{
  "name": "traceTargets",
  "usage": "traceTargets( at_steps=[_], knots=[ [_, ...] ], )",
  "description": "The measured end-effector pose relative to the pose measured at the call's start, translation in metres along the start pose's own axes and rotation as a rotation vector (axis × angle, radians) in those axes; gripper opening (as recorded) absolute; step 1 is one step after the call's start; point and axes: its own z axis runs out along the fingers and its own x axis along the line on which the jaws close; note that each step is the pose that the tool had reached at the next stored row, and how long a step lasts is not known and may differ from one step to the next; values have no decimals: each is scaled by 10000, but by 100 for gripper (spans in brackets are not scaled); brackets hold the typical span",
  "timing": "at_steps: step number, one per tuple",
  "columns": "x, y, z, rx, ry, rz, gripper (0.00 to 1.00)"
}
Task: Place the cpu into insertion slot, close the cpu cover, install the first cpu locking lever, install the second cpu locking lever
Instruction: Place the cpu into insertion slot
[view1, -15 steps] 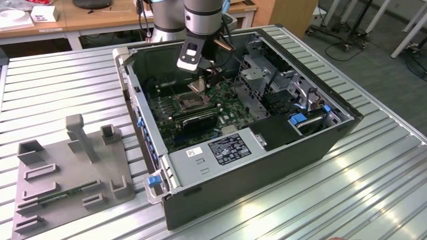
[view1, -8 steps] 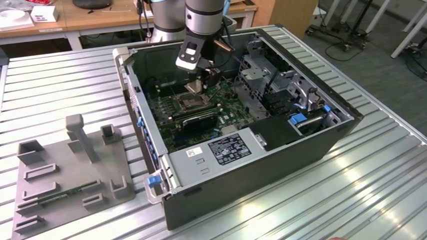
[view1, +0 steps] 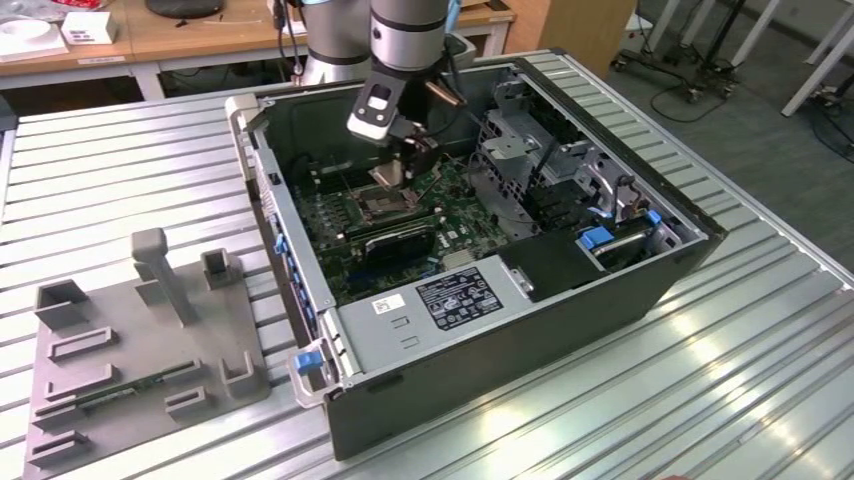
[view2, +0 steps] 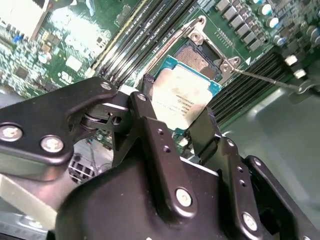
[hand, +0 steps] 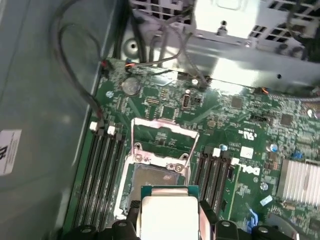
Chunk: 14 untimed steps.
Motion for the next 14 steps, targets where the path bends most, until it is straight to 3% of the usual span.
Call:
traceTargets(
  at_steps=[12,14],
  knots=[
    [-3,-3,54,-104,-119,2142,54],
    [-3,-3,54,-106,-124,2203,54]
  ],
)
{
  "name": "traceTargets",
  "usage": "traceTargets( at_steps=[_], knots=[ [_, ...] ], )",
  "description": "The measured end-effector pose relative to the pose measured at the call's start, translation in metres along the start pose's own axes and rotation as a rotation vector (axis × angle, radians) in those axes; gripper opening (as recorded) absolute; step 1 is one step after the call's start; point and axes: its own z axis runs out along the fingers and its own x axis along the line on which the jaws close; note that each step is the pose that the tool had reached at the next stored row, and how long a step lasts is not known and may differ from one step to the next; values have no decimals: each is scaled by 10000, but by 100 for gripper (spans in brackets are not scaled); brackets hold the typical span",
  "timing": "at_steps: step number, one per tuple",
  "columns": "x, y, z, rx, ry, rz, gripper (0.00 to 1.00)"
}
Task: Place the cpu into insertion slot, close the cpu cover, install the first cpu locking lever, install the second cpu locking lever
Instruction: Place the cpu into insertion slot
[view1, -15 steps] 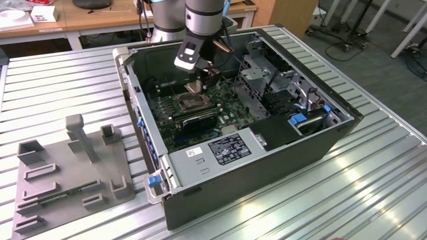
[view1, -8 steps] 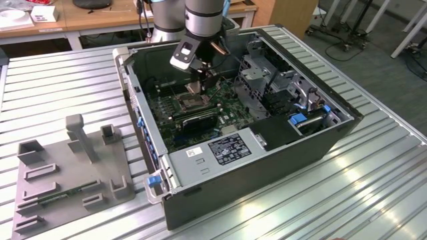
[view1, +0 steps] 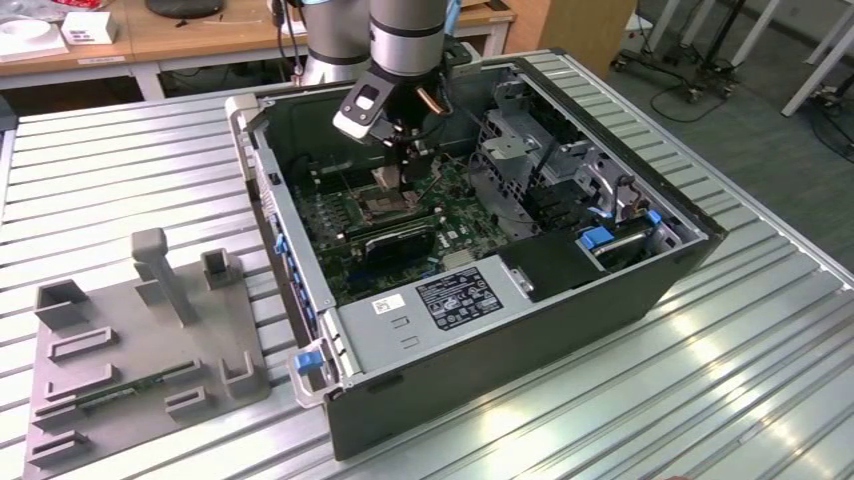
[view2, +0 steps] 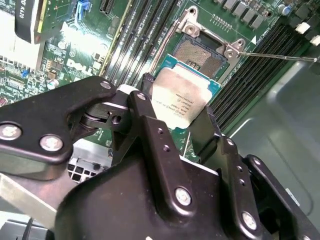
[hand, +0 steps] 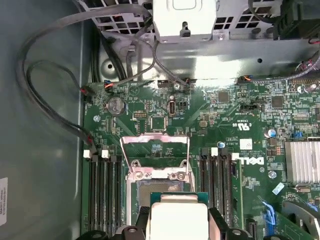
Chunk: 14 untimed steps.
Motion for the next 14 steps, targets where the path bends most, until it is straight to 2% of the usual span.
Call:
traceTargets(
  at_steps=[14],
  knots=[
    [27,-1,8,-1,4,4,54]
  ],
)
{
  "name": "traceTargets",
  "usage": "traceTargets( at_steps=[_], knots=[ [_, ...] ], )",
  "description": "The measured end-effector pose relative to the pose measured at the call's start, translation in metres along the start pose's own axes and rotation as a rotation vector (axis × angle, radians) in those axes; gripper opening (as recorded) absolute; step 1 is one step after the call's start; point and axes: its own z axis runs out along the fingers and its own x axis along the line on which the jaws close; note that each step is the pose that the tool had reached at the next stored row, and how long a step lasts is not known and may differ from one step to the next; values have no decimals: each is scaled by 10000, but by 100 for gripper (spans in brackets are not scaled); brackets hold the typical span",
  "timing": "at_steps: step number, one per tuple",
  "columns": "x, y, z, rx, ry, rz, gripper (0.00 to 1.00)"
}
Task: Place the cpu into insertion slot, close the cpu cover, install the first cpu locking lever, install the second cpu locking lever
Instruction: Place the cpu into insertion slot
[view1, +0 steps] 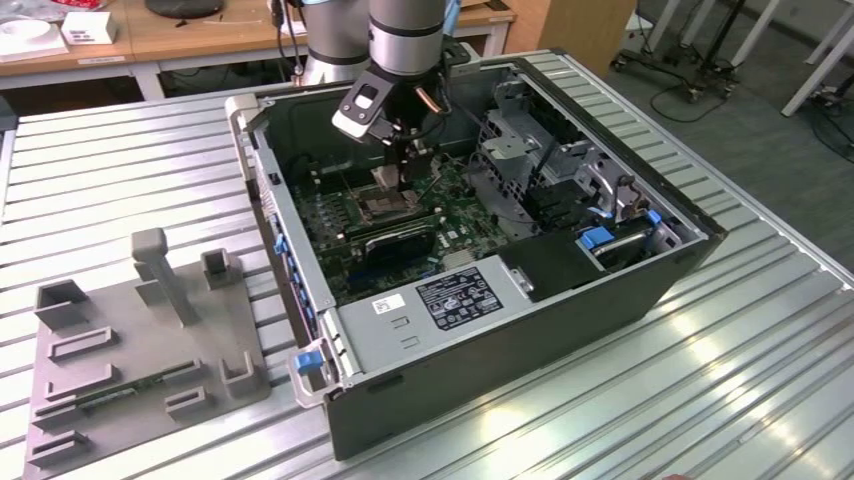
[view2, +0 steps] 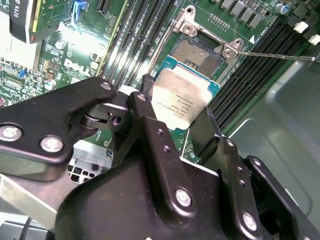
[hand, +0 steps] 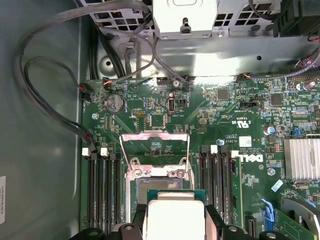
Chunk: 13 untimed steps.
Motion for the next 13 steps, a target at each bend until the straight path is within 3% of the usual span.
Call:
traceTargets(
  at_steps=[13],
  knots=[
    [10,-1,21,0,1,0,54]
  ],
)
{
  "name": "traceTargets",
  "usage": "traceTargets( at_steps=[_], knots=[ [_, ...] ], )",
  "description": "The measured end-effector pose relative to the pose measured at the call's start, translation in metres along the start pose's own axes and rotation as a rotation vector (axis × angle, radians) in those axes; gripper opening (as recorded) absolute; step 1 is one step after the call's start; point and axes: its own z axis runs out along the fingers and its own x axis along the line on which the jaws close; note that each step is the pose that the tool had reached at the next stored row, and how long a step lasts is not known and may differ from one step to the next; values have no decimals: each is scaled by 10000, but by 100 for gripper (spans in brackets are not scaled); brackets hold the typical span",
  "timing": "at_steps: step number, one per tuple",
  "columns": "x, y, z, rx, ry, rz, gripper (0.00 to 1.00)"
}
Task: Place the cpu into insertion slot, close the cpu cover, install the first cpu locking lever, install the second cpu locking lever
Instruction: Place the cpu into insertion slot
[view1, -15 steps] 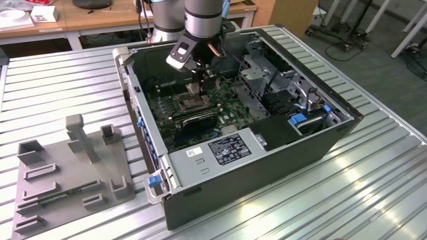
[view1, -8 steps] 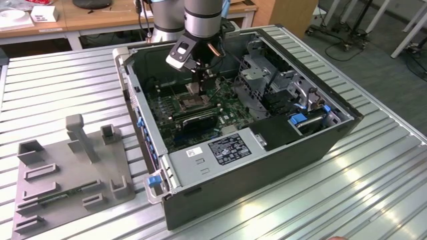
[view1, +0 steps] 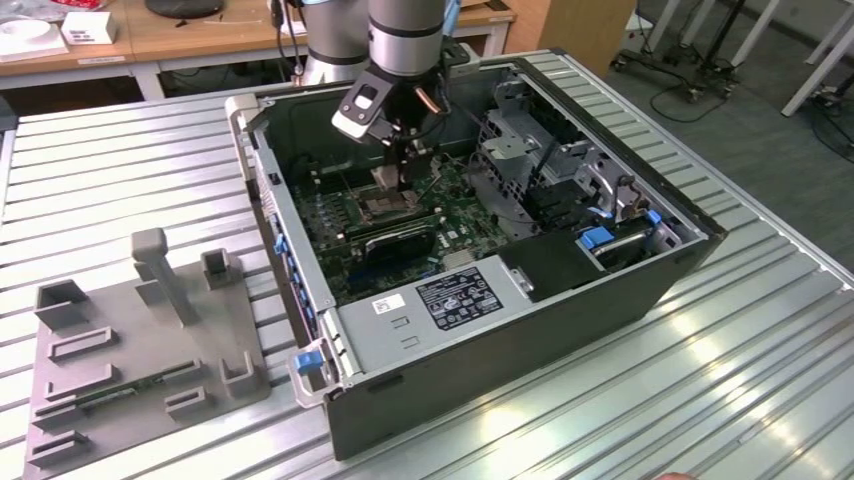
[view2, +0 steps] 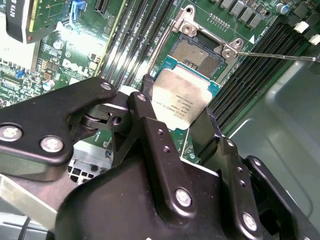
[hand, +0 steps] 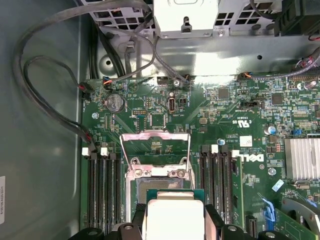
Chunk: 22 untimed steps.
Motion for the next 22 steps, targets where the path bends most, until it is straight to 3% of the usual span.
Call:
traceTargets(
  at_steps=[12,17,22],
  knots=[
    [41,-16,163,-20,35,1,54],
    [49,-21,226,-84,53,-81,54],
    [52,-61,269,-104,57,-110,54]
  ],
)
